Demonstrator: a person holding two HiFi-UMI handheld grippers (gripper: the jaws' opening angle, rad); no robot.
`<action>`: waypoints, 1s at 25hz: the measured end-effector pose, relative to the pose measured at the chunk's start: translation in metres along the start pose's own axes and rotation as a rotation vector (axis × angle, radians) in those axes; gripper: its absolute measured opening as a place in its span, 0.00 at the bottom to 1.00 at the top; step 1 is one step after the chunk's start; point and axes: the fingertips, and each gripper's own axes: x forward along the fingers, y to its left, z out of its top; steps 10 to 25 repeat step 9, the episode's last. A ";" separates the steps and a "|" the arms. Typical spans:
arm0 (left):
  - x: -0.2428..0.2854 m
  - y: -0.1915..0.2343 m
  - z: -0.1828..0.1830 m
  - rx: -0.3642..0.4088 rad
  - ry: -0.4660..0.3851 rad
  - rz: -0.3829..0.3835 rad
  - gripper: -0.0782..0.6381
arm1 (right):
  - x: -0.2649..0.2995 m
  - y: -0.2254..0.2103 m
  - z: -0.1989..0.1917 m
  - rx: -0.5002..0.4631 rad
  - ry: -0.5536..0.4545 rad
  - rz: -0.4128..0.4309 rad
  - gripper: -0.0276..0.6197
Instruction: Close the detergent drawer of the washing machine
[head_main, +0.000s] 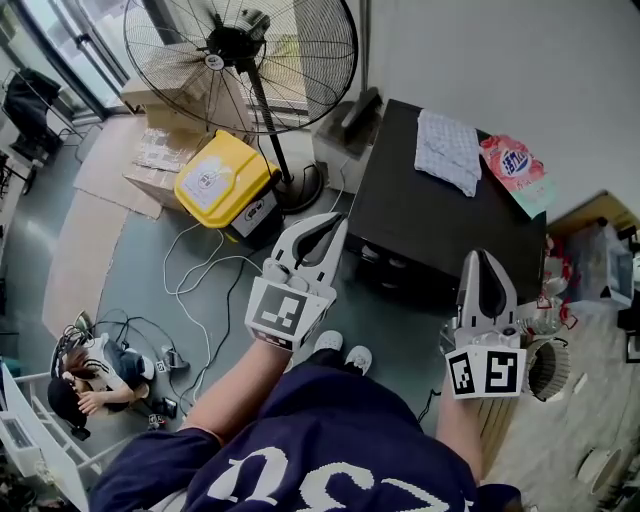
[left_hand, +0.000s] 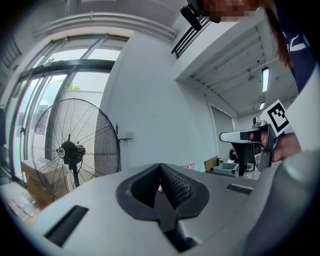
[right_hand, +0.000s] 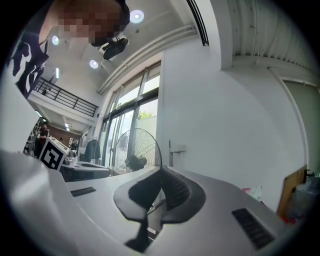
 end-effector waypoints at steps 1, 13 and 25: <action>0.001 0.000 0.001 0.002 0.004 0.005 0.13 | 0.000 -0.001 0.000 0.000 -0.001 -0.001 0.06; 0.003 -0.002 0.002 -0.003 -0.083 -0.013 0.13 | 0.001 0.001 0.001 -0.009 -0.005 0.002 0.06; 0.003 -0.002 0.002 -0.003 -0.083 -0.013 0.13 | 0.001 0.001 0.001 -0.009 -0.005 0.002 0.06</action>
